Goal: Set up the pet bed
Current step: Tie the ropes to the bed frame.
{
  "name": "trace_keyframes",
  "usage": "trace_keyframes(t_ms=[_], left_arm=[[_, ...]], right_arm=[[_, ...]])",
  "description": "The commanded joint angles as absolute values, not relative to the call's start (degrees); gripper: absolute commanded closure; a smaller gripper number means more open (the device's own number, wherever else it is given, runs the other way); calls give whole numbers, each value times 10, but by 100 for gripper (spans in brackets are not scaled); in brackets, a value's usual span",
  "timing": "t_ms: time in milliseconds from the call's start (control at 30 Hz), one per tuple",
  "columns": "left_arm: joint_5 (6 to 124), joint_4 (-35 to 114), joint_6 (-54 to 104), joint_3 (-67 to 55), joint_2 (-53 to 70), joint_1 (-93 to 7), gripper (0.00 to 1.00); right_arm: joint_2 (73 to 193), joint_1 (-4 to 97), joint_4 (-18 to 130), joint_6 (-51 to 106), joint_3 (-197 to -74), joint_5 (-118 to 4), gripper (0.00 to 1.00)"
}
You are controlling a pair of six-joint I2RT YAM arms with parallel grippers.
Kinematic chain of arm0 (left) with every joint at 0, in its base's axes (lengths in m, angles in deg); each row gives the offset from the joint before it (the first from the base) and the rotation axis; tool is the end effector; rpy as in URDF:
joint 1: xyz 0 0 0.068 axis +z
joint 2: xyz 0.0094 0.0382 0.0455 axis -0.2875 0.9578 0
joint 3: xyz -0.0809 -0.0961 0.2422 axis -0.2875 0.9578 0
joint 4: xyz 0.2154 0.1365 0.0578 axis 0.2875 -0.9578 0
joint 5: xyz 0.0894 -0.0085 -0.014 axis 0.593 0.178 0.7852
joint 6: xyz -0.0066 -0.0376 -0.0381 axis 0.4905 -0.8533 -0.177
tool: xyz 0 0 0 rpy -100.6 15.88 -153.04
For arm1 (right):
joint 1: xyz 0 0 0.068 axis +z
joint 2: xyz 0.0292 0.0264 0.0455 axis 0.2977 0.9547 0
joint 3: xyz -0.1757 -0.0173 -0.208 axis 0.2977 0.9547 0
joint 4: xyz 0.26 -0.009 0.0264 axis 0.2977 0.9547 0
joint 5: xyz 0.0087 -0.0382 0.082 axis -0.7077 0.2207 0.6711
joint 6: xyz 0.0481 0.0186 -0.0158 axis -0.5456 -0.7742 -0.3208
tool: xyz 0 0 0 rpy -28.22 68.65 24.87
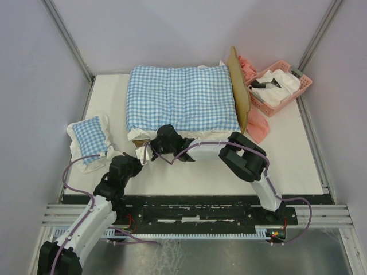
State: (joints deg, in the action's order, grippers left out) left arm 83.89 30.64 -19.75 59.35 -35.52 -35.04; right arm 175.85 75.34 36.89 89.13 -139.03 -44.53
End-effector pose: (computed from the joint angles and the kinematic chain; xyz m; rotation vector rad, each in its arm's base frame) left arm 0.1299 -0.0362 0.1464 -0.8127 2.0066 -0.5791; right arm 0.2442 0.4139 0.1565 -1.7888 0.9264 0.3859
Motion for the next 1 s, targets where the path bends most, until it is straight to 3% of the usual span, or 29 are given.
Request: trace_keyframes(t_ms=[0,333,367,500,567,733,967], left_arm=[[845,310,-194,601,-353,-348,97],[835,325,-185,593,-342,-348,97],[835,329,-180,592,-343,-348,97],[836,343,-173,590,-339,-348,97],[832,349,-171,583,-333,-348,97],[825,358,-168,548,-306,-347,97],[802,348,-161,470,-248,-340,97]], right_arm=[[1731,751,351,871,-1400,-429,98],[1751,756,400,837,-1461,-366,96],[1756,755,400,838,-1460,-365,91],[1748,749,399,847,-1438,-365,53],[1729,734,398,838,-1425,-358,46],[1656,706,347,842,-1335,-363,42],[1590,742,210,989,-1143,-455,42]])
